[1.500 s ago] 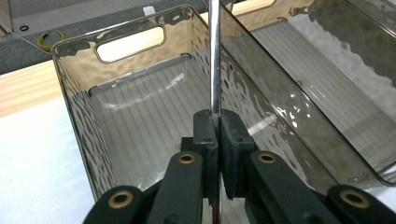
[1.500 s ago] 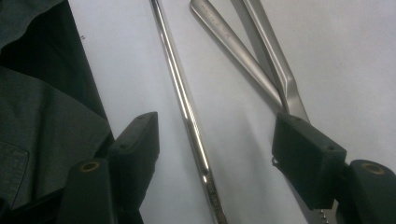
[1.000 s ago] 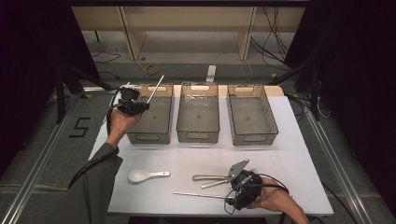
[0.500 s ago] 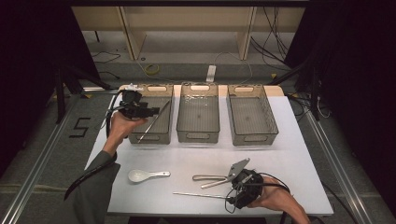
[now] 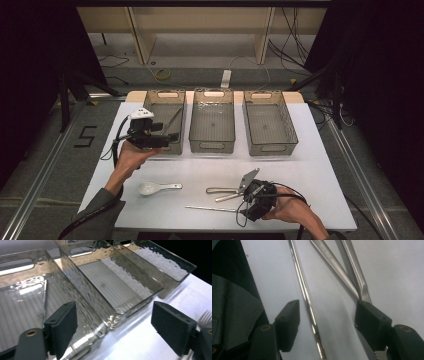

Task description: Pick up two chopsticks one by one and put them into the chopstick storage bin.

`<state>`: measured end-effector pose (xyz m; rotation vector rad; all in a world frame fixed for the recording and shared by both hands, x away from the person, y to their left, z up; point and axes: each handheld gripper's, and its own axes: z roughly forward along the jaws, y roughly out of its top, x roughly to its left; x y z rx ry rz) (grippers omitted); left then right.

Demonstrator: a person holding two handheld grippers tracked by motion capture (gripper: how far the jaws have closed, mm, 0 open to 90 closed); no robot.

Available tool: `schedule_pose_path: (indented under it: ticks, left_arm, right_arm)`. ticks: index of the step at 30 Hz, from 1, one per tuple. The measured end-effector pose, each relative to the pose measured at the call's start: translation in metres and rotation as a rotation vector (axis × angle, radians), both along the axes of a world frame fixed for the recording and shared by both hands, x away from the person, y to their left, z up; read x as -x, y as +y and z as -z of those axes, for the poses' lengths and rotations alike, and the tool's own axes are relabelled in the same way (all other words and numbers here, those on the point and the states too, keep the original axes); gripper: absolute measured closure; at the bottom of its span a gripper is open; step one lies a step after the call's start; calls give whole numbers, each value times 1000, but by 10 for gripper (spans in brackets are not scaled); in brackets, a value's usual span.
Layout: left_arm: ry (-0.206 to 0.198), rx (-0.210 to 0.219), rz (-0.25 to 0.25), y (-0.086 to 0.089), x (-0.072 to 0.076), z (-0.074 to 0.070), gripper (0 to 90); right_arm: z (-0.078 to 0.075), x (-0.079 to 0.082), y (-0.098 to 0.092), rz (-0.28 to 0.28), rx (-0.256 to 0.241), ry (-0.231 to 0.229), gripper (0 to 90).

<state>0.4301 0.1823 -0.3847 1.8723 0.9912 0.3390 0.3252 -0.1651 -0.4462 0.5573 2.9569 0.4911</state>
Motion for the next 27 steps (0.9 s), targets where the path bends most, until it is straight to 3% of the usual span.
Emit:
schedule_pose_path:
  ticks: [2,7,14,19,20,27]
  left_arm:
    - [6,25,9,-1,5,2,186]
    - [-22,42,34,-4,23,9,184]
    - [-32,22,70,-12,42,18,166]
    - [-53,38,69,-14,54,23,167]
    - [-52,35,72,-15,56,24,166]
    - [-50,21,88,-18,68,27,166]
  right_arm:
    - [-1,0,0,-3,11,-5,395]
    - [-1,-1,-2,-2,27,8,433]
    - [4,-1,2,-40,65,36,504]
    - [6,1,6,-66,75,50,563]
    - [6,2,8,-45,77,65,574]
    - [9,1,8,-58,101,70,672]
